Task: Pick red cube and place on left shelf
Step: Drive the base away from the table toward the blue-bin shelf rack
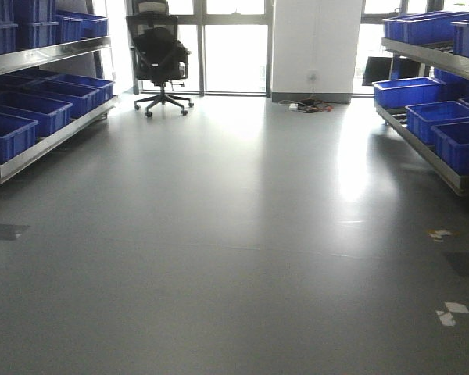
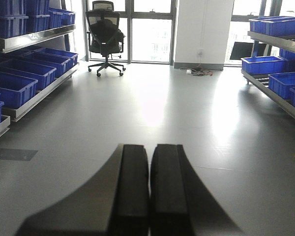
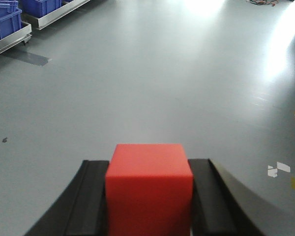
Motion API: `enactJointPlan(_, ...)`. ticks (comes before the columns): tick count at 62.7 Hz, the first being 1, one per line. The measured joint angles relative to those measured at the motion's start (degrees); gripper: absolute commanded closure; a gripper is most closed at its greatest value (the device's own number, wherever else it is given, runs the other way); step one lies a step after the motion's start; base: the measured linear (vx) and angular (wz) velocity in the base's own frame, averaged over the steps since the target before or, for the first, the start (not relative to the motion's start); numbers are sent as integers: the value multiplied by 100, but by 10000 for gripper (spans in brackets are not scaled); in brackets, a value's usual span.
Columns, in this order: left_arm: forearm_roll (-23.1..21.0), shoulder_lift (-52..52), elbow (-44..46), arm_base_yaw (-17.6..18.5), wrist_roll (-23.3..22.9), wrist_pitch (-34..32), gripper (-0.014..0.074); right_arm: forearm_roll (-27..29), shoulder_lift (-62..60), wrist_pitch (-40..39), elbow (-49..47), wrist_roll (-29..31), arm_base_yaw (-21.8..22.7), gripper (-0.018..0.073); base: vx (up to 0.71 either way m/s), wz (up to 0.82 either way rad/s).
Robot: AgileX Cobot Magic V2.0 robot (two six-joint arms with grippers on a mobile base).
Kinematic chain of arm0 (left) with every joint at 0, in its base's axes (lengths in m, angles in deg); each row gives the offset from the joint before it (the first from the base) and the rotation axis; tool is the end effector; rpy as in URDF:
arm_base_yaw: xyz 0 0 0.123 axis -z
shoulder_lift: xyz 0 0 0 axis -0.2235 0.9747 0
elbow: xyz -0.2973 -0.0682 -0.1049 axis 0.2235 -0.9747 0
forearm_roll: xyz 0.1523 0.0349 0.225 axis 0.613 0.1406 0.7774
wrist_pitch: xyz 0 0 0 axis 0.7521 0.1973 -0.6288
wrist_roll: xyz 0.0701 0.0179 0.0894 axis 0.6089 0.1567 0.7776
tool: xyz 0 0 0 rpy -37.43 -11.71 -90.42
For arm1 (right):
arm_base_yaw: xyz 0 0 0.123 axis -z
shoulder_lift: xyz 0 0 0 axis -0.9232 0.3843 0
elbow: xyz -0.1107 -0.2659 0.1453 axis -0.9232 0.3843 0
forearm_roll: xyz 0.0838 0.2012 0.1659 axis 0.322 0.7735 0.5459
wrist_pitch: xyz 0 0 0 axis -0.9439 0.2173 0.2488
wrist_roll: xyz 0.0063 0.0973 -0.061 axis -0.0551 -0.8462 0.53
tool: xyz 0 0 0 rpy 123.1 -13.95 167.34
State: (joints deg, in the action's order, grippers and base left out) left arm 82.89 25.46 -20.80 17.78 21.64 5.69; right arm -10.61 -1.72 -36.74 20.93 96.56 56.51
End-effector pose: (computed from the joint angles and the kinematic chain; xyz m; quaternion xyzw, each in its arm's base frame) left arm 0.0648 -0.0065 0.2021 0.0138 0.7066 -0.0520 0.7055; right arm 0.0754 0.0215 0.3115 -0.1032 0.7954 0.0733 0.5927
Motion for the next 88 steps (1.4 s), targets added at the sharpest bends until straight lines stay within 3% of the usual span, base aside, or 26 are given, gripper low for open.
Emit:
enactJointPlan(28, 0, 0, 0, 0, 0, 0, 495, 0, 0, 0, 0, 0, 0, 421, 64, 24)
enactJointPlan(88, 0, 0, 0, 0, 0, 0, 495, 0, 0, 4, 0, 0, 0, 421, 69, 48)
